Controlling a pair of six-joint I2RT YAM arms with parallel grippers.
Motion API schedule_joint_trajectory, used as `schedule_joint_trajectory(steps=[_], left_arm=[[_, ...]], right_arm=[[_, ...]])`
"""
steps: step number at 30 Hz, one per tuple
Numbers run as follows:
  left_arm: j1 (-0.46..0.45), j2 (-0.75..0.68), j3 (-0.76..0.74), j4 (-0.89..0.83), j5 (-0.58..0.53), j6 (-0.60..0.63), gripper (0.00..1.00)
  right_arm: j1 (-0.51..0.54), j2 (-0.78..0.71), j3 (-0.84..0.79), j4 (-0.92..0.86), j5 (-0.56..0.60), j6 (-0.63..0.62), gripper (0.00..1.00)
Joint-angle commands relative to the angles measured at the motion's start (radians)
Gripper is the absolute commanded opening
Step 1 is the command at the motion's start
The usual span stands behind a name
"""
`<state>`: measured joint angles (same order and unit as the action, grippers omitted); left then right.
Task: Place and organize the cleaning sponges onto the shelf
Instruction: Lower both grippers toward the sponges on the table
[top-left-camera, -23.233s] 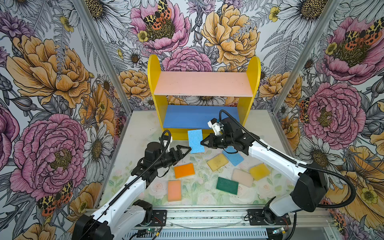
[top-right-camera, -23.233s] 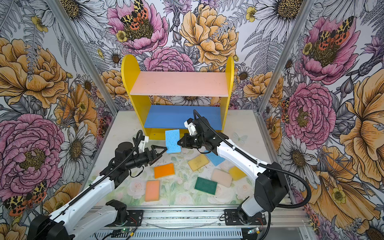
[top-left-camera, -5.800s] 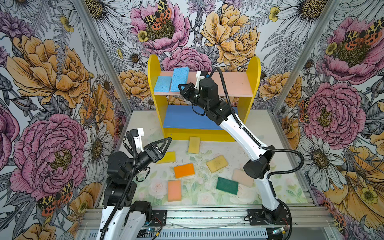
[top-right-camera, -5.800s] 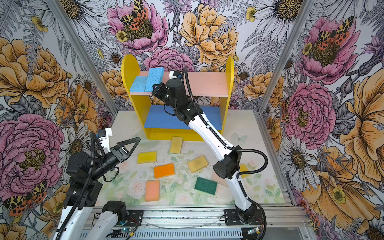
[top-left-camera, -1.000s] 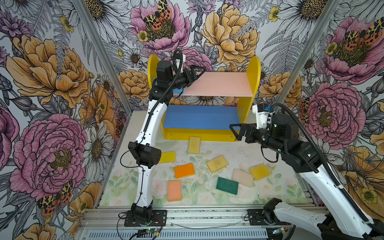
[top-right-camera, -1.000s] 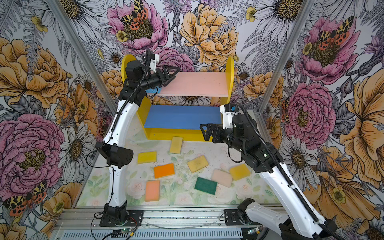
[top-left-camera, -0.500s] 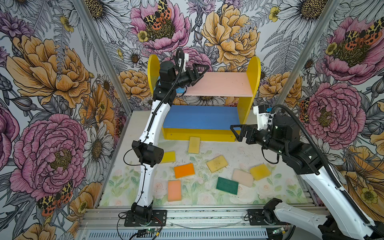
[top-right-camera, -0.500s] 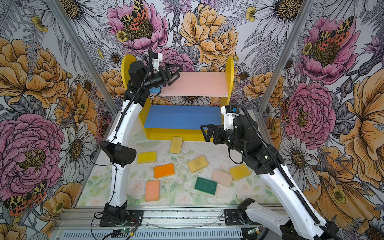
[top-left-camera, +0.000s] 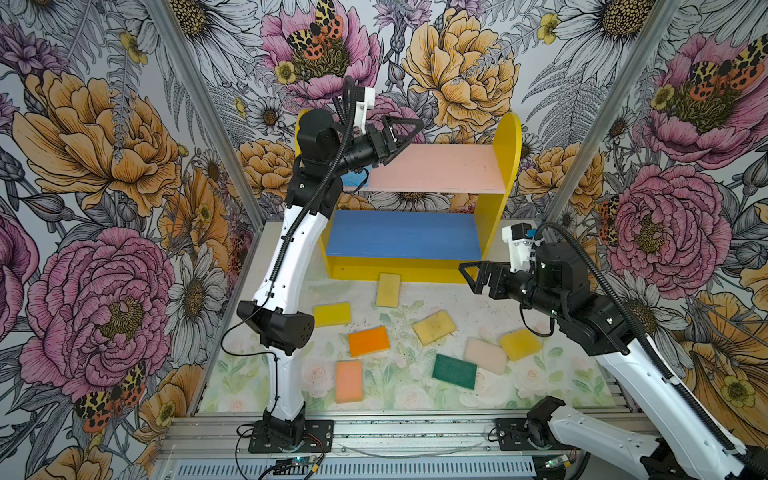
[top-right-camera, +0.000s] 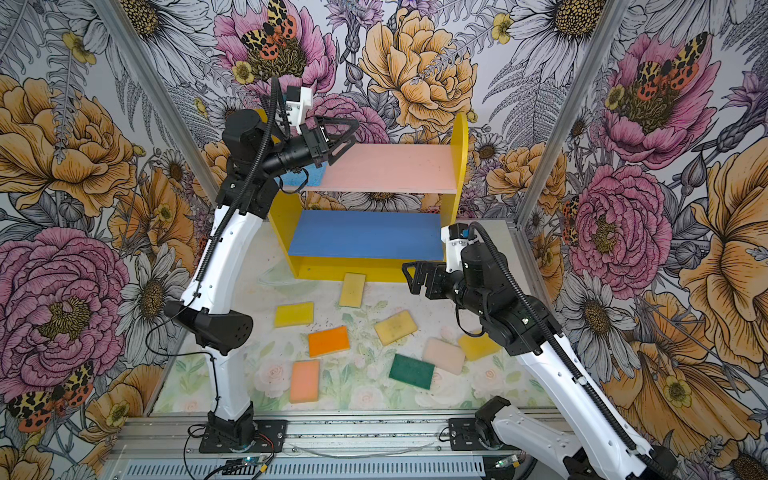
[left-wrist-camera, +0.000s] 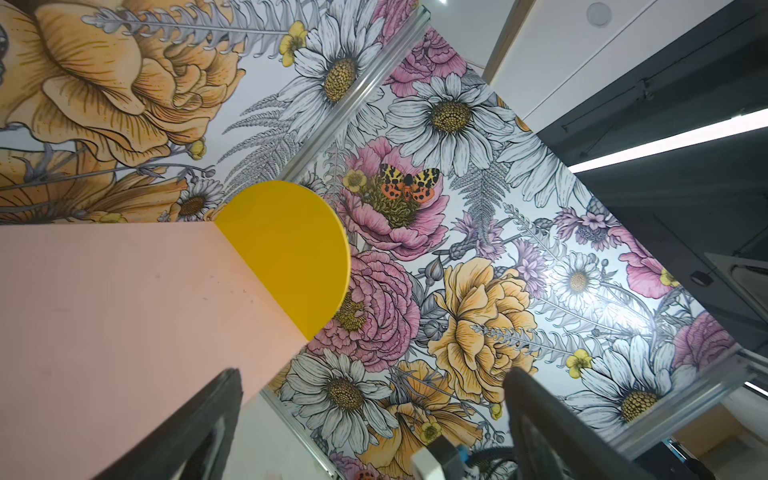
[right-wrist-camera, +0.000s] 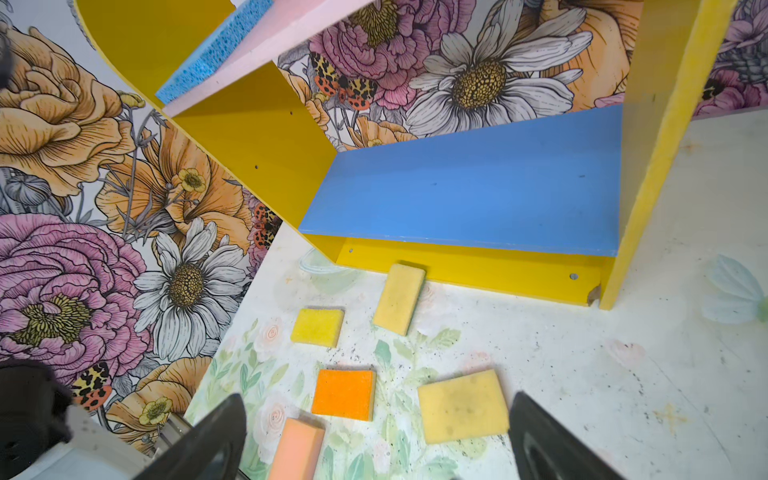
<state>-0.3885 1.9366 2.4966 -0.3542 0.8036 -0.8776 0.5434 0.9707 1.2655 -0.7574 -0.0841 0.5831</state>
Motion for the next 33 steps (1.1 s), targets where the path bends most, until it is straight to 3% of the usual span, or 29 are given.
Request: schedule_joint_trajectory(steps=[1, 6, 12, 18, 24, 27, 33], left_arm=[[-0.070, -0.283, -0.233, -0.079, -0.053, 0.162, 0.99], [-0.106, -0.659, -0.762, -0.106, -0.211, 0.198, 0.99], [-0.160, -0.956, -1.239, -0.155, -0.398, 0.189, 0.99], [-0.246, -1.022, -1.545, -0.155, -0.537, 0.182, 0.99], [-0.266, -0.982, -1.741, -0.078, -0.560, 0.147, 0.99], [-0.271, -0.982, -1.826, -0.036, -0.585, 0.121, 0.99], [-0.255, -1.024, -1.962, 0.087, -0.589, 0.038, 0.98]], right_arm=[[-0.007, -0.033, -0.040, 0.018, 0.002, 0.034, 0.99], [-0.017, -0.070, -0.105, -0.017, 0.004, 0.054, 0.99], [-0.028, -0.045, -0.154, -0.074, -0.063, 0.068, 1.00], [-0.029, 0.045, -0.242, -0.105, -0.169, 0.068, 1.00], [-0.029, 0.158, -0.359, -0.100, -0.222, 0.046, 0.99], [-0.027, 0.167, -0.430, -0.046, -0.185, 0.152, 0.98], [0.023, 0.051, -0.670, 0.357, -0.069, 0.577, 0.87]])
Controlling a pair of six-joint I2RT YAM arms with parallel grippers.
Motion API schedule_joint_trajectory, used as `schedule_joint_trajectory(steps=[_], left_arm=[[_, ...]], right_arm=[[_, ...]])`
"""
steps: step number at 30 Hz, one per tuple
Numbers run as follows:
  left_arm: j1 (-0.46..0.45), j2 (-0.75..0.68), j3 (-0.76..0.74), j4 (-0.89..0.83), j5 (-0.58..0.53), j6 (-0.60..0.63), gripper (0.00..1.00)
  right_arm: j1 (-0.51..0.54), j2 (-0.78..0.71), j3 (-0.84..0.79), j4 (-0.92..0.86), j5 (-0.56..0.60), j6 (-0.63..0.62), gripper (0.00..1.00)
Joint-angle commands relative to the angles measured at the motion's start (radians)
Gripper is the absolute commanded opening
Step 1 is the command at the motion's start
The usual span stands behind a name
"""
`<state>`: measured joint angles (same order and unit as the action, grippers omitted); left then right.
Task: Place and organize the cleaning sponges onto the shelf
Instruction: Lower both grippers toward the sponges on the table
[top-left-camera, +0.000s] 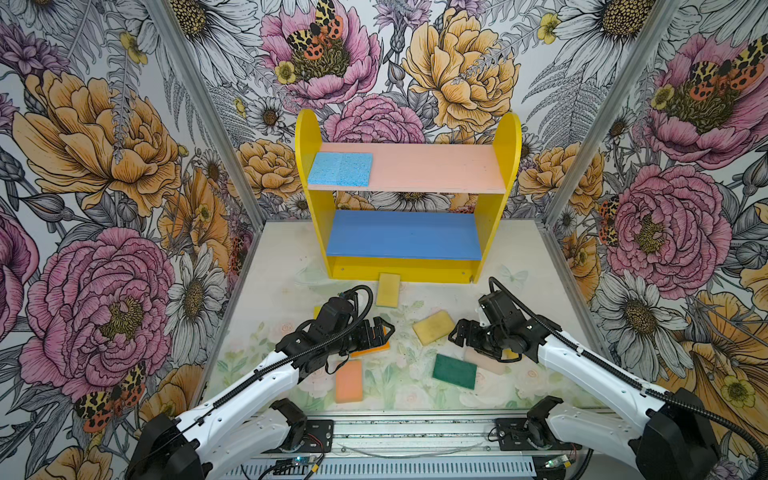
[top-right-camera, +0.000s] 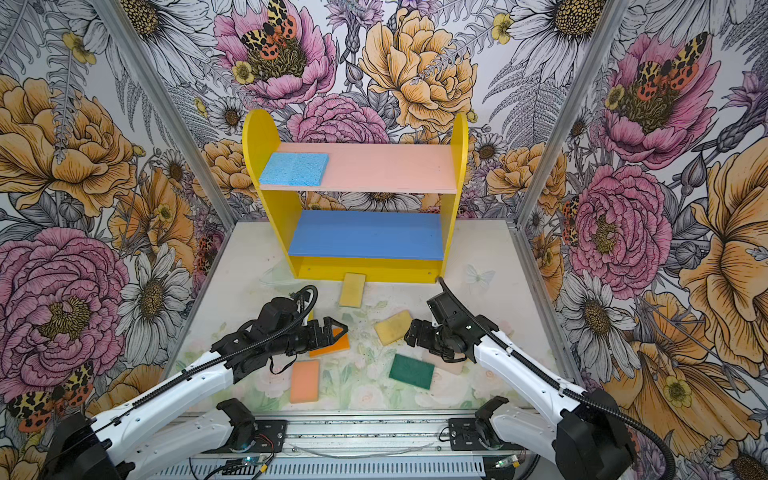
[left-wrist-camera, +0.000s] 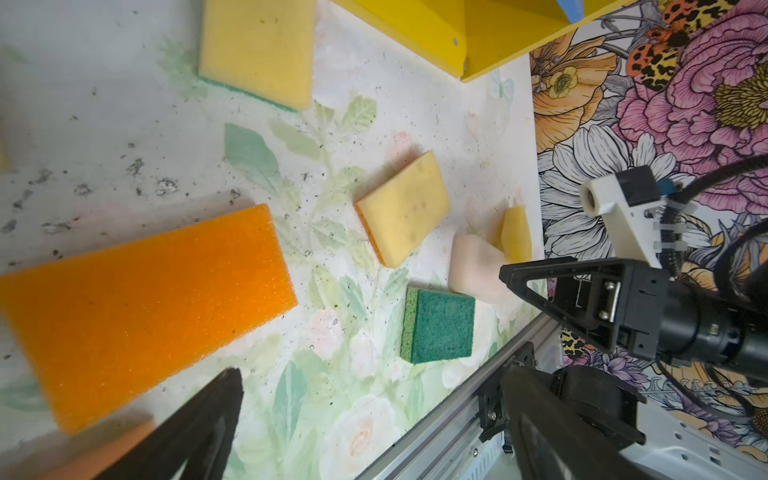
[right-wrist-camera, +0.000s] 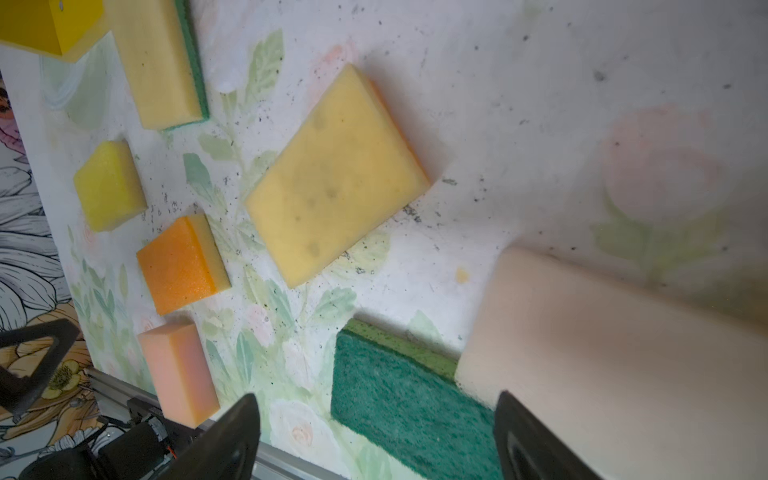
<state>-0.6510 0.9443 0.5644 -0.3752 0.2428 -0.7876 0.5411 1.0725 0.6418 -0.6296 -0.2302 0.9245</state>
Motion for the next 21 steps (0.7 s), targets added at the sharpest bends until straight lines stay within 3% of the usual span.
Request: schedule_joint_trajectory(steps=[1, 6, 16, 21], left_arm=[[0.010, -0.041, -0.044, 0.125, -0.025, -0.066, 0.98], [0.030, -0.073, -0.059, 0.117, -0.016, -0.069, 0.98], [0.070, -0.079, -0.064, 0.098, 0.009, -0.049, 0.98], [0.097, -0.082, -0.073, 0.100, 0.034, -0.048, 0.97]], right_arm=[[0.033, -0.052, -0.058, 0.253, 0.107, 0.264, 0.87], [0.043, -0.011, -0.056, 0.278, 0.185, 0.302, 0.83], [0.064, 0.174, -0.049, 0.427, 0.163, 0.365, 0.69], [0.074, 0.274, -0.054, 0.510, 0.143, 0.395, 0.66]])
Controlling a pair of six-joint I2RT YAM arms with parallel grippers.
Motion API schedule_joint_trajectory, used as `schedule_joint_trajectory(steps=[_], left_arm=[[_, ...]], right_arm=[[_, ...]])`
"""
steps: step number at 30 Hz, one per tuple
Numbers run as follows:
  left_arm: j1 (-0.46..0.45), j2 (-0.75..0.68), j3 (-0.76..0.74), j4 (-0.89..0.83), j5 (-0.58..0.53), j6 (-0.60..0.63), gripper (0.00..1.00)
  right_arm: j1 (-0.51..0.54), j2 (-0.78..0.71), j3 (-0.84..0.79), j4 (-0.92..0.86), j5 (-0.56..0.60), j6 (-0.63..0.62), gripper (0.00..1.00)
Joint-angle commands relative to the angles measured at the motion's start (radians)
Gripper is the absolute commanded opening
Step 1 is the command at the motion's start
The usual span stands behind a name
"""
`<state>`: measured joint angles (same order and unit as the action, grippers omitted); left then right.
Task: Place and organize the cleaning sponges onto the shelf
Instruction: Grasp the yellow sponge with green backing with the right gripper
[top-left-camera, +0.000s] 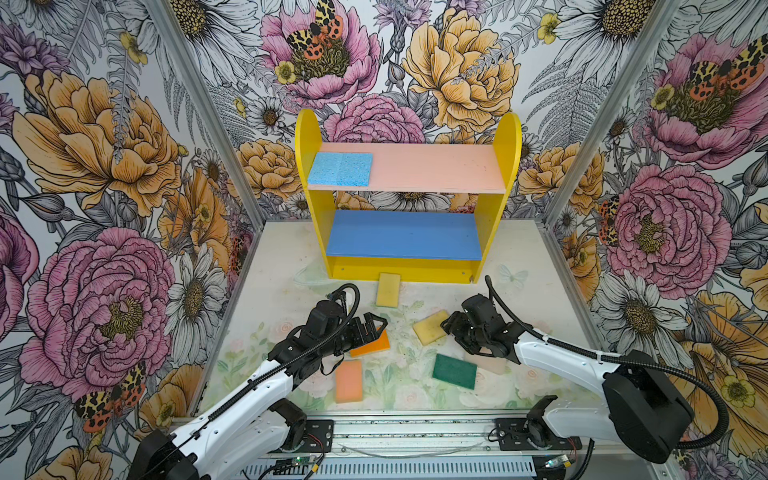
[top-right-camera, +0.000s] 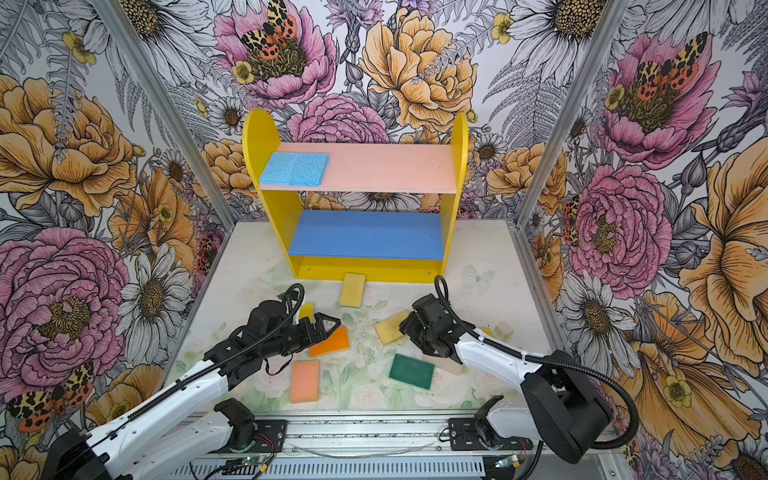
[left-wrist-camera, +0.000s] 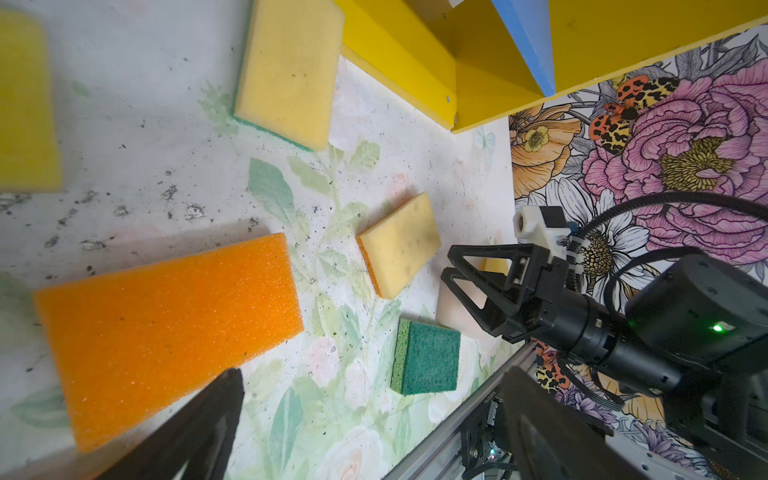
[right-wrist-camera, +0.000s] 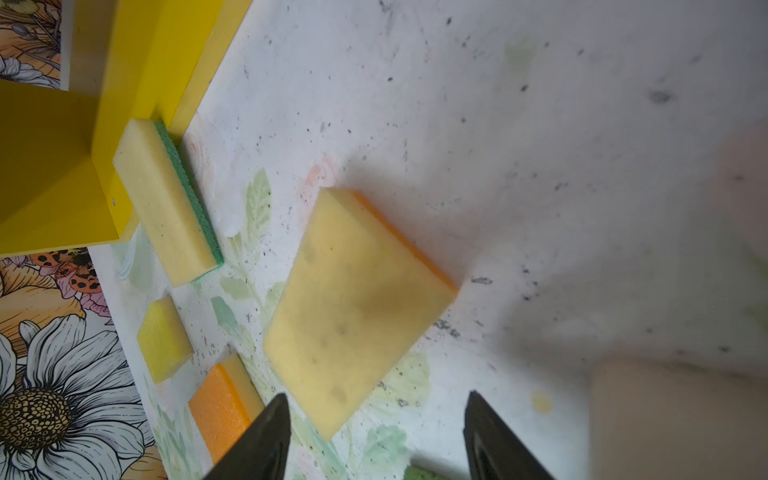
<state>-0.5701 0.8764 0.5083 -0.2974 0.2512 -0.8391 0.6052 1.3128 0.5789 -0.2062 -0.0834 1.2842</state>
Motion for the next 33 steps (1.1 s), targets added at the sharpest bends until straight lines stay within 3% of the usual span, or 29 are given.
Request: schedule_joint_trajectory(steps=[1, 7, 17, 21, 28, 33], left_arm=[[0.022, -0.017, -0.018, 0.023, 0.032, 0.004, 0.97], [0.053, -0.033, -0.028, 0.019, 0.059, 0.005, 0.98], [0.098, -0.045, -0.037, 0.017, 0.094, 0.006, 0.98], [0.108, -0.037, -0.031, 0.016, 0.107, 0.013, 0.98], [0.127, -0.032, -0.016, 0.021, 0.157, 0.023, 0.99], [0.182, -0.027, -0.009, 0.047, 0.262, 0.020, 0.99]], right_arm=[[0.010, 0.051, 0.006, 0.104, -0.007, 0.041, 0.66], [0.010, 0.126, -0.025, 0.204, -0.017, 0.069, 0.58], [0.008, 0.187, -0.045, 0.276, -0.033, 0.087, 0.17], [0.006, 0.180, -0.029, 0.277, -0.050, 0.065, 0.12], [-0.009, 0.173, 0.094, 0.180, -0.141, -0.130, 0.10], [-0.019, 0.184, 0.238, 0.079, -0.324, -0.364, 0.12]])
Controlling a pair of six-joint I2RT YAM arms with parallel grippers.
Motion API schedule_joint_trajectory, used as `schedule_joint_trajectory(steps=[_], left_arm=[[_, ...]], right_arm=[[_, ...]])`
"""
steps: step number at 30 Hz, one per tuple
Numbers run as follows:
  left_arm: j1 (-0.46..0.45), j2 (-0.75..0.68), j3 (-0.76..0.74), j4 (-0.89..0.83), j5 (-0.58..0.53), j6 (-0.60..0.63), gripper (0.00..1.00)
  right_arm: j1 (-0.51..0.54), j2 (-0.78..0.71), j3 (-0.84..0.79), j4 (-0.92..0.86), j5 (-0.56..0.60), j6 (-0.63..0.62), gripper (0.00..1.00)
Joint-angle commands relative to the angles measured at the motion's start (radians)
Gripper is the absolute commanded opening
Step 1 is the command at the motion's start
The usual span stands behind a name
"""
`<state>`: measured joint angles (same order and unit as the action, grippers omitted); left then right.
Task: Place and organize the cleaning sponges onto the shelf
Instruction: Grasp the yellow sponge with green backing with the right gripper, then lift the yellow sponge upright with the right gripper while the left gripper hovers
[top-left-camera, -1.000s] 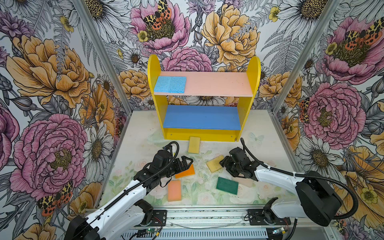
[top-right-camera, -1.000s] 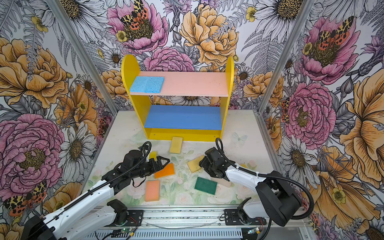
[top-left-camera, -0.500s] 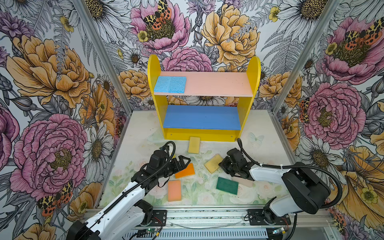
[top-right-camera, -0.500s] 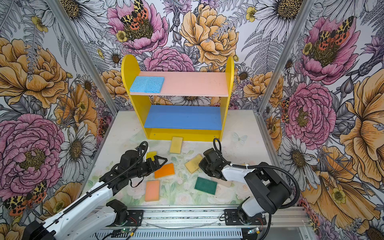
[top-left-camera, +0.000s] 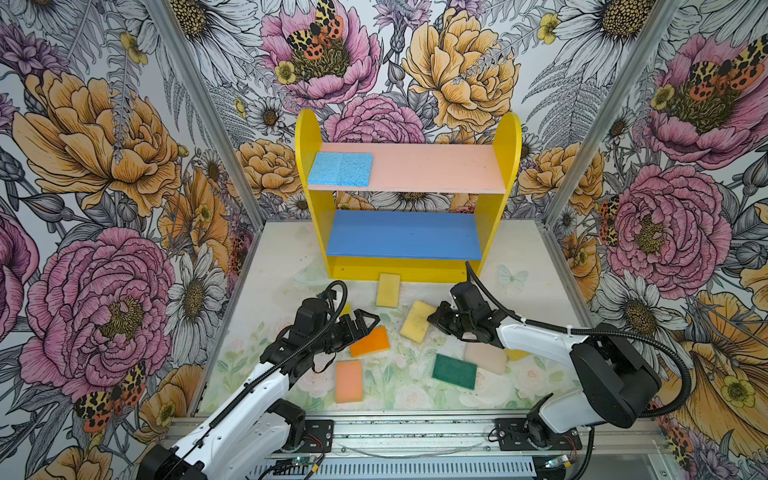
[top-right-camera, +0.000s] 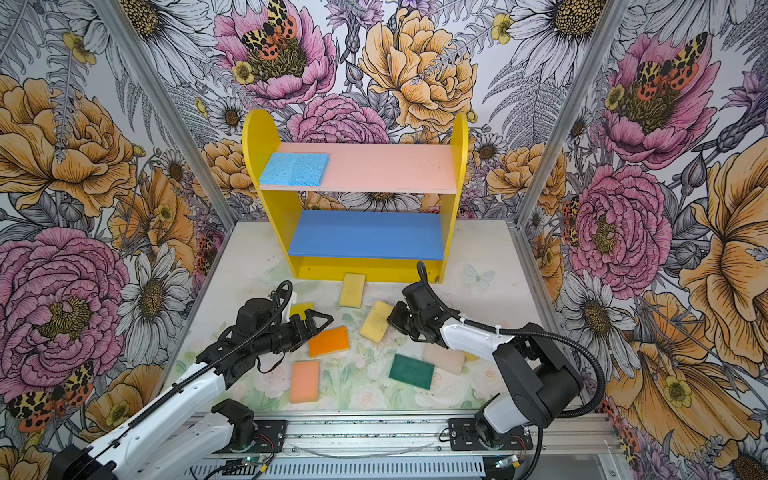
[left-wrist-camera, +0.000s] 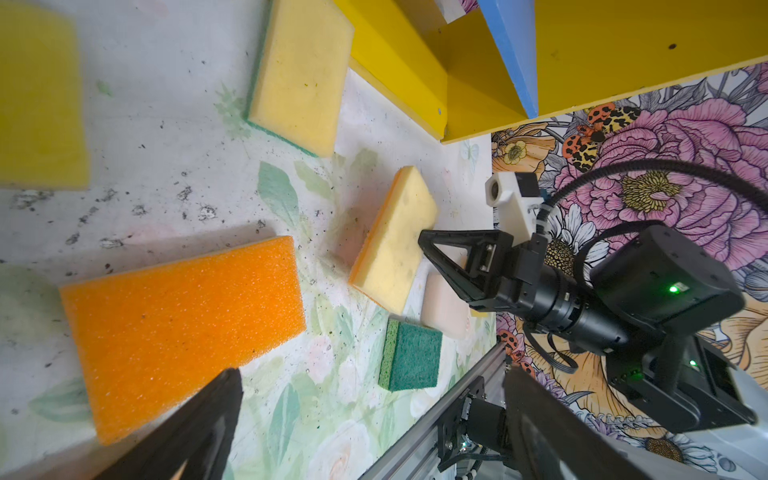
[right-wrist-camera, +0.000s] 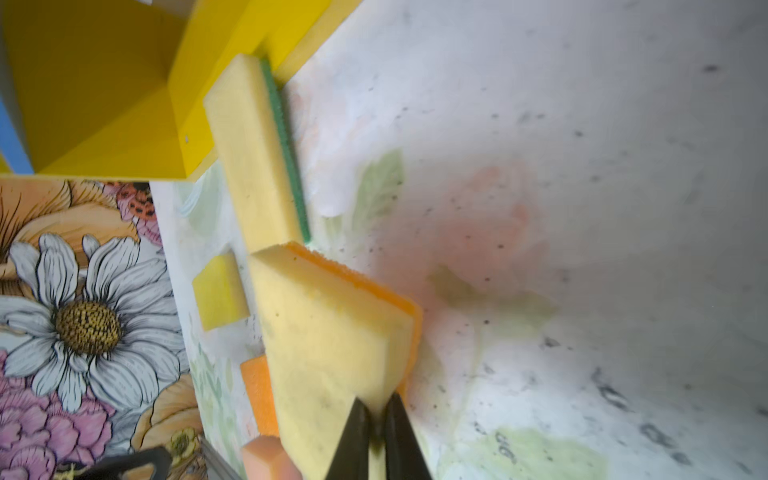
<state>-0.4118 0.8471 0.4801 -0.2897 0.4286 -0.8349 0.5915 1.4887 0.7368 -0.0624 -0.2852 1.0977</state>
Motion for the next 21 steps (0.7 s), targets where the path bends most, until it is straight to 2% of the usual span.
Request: schedule_joint_trajectory(steps=[1, 7, 15, 21], left_arm=[[0.032, 0.004, 0.020, 0.049, 0.105, 0.013, 0.99], [0.041, 0.022, -0.013, 0.221, 0.192, -0.084, 0.99], [-0.051, 0.073, -0.002, 0.349, 0.158, -0.135, 0.97], [-0.102, 0.099, 0.009, 0.379, 0.108, -0.145, 0.84]], right_arm=[[-0.005, 0.008, 0.109, -0.096, -0.157, -0.217, 0.12], [-0.004, -0.035, 0.216, -0.212, -0.291, -0.358, 0.12], [0.019, -0.081, 0.280, -0.258, -0.396, -0.400, 0.13], [0.039, -0.099, 0.274, -0.259, -0.424, -0.411, 0.13]])
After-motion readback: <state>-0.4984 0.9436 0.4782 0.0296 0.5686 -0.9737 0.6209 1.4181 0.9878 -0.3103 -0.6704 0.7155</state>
